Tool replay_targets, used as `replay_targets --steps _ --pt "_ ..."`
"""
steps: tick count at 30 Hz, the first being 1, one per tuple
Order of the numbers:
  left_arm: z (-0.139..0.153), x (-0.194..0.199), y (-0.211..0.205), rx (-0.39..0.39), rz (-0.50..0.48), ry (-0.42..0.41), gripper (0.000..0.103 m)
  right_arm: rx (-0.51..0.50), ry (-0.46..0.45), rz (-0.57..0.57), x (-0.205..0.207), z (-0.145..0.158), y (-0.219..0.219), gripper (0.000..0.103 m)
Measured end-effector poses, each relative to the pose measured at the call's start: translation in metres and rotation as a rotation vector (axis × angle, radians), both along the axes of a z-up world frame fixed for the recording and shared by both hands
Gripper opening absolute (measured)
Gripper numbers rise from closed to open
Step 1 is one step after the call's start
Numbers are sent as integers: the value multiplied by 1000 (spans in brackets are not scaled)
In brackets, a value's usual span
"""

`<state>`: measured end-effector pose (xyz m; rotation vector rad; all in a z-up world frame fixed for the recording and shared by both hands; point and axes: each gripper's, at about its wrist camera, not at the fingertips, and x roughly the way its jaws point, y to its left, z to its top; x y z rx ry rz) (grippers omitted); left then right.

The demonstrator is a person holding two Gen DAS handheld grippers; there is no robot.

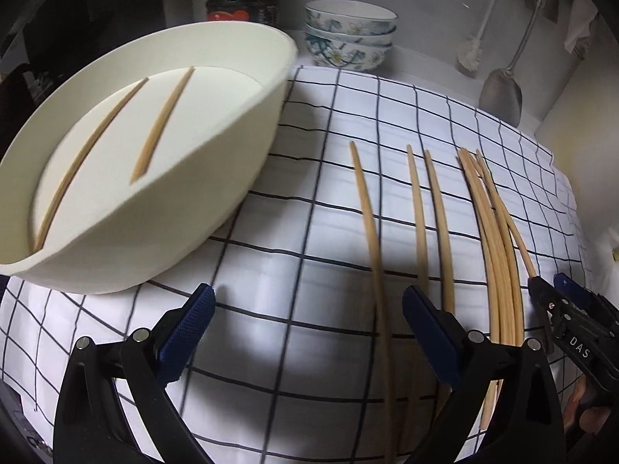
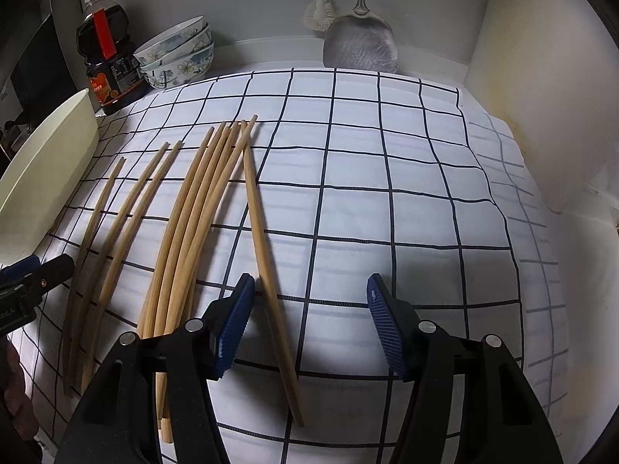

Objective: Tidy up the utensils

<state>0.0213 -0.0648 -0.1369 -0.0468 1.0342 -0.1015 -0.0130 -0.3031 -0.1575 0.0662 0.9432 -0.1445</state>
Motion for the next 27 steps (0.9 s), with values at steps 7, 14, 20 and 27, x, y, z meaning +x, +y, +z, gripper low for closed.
replay_targets --steps 7,14,20,27 --pt "-5 0 -2 45 6 2 95 -11 -4 4 5 0 3 58" --pt "-8 3 2 46 23 13 91 -18 -16 27 13 -1 5 58" --pt "-9 9 -11 88 17 13 89 -20 -28 49 22 -1 7 58" --pt "-6 11 -25 92 -12 13 76 -21 -30 77 25 -1 9 53"
